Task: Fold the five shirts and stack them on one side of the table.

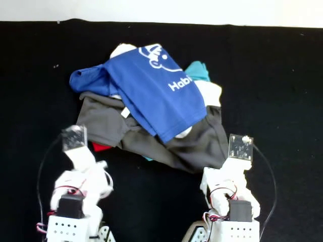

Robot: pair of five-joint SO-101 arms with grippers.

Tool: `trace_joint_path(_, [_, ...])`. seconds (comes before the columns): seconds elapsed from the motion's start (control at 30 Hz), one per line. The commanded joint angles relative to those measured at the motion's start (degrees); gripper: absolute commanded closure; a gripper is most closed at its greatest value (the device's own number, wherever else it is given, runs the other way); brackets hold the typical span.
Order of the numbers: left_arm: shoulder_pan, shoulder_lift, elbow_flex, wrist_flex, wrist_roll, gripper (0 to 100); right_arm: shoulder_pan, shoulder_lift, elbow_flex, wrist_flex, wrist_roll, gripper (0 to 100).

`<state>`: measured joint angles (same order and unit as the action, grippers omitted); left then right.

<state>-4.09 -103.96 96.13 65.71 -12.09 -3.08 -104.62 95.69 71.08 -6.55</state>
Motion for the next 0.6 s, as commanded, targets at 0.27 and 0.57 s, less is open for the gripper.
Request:
trace_joint_path(0.27, [-19.21,0.13,-5.14,-1.85,-20.75,73,-0.48,-0.40,7.96,0.31,0.62,98.6])
trace_joint_path(0.57, [-10.59,18.51,-26.33,-0.70,-14.42,71,-0.48,-0.40,7.96,0.31,0.62,98.6])
